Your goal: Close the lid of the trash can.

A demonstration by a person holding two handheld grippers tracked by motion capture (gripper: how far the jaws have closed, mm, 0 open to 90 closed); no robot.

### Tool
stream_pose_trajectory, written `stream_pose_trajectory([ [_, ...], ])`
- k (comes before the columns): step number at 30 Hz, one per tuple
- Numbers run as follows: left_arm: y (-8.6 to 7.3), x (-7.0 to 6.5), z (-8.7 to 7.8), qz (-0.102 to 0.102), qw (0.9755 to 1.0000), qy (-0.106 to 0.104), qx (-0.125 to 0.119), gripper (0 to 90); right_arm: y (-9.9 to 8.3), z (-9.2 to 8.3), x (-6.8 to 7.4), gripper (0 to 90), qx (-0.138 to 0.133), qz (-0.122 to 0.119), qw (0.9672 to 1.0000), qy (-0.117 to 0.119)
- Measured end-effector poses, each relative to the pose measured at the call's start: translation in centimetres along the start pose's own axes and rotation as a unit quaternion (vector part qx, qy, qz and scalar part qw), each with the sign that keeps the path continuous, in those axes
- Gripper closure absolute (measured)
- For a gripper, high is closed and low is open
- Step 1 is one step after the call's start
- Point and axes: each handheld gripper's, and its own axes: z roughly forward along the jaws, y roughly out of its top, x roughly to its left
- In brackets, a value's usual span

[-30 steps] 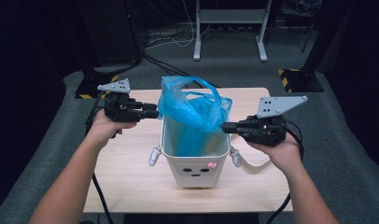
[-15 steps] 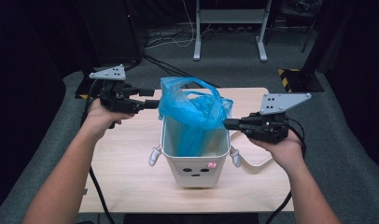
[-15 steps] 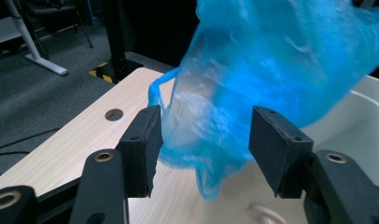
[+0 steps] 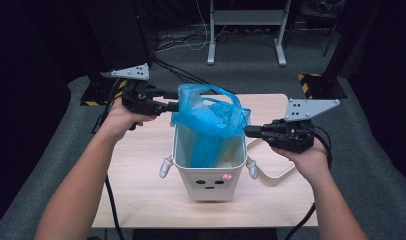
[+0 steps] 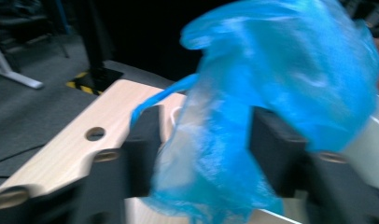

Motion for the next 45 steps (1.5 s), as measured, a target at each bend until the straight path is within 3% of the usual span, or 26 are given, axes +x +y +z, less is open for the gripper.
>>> stream_pose_trajectory([
  [1, 0.0, 0.0, 0.1, -0.001, 1.0000, -0.006, 0.007, 60.2, 0.0, -0.1, 0.0, 90.0, -0.002, 0.000, 1.0000, -0.001],
  [4, -0.1, -0.4, 0.3, 0.001, 0.9997, -0.006, 0.022, 77.0, -0.1, -0.1, 0.1, 90.0, -0.002, 0.000, 1.0000, -0.001],
  [7, -0.4, -0.9, -0.2, 0.008, 0.9997, -0.012, 0.019, 89.2, -0.1, -0.2, 0.3, 90.0, -0.004, -0.003, 1.0000, 0.000],
  [13, -0.8, -2.1, -1.2, 0.011, 0.9996, -0.019, 0.018, 89.5, -0.4, -0.3, 1.1, 90.0, -0.005, -0.007, 1.0000, 0.004],
  [18, -0.7, -2.8, -2.2, 0.010, 0.9999, -0.003, -0.003, 87.5, -0.5, -0.4, 1.4, 90.0, -0.005, -0.010, 0.9999, 0.004],
  [23, 0.4, -3.2, -3.0, 0.007, 0.9996, 0.019, -0.017, 57.7, -0.3, -0.4, 1.3, 90.0, -0.003, -0.009, 1.0000, 0.002],
  [31, 2.9, -3.3, -3.0, 0.010, 0.9994, 0.015, -0.029, 39.1, -0.3, -0.4, 1.1, 90.0, -0.003, -0.008, 1.0000, 0.002],
  [36, 4.2, -2.5, -1.7, -0.006, 0.9997, 0.001, -0.023, 32.4, -0.2, -0.3, 1.2, 90.0, -0.002, -0.010, 0.9999, 0.005],
  [41, 4.4, -2.0, -0.8, -0.013, 0.9996, -0.019, -0.014, 33.0, -0.3, -0.2, 1.2, 90.0, -0.002, -0.013, 0.9999, 0.005],
  [45, 4.2, -2.6, -0.7, 0.004, 0.9986, -0.053, 0.000, 58.1, -0.3, -0.4, 1.1, 90.0, -0.004, -0.011, 0.9999, 0.004],
])
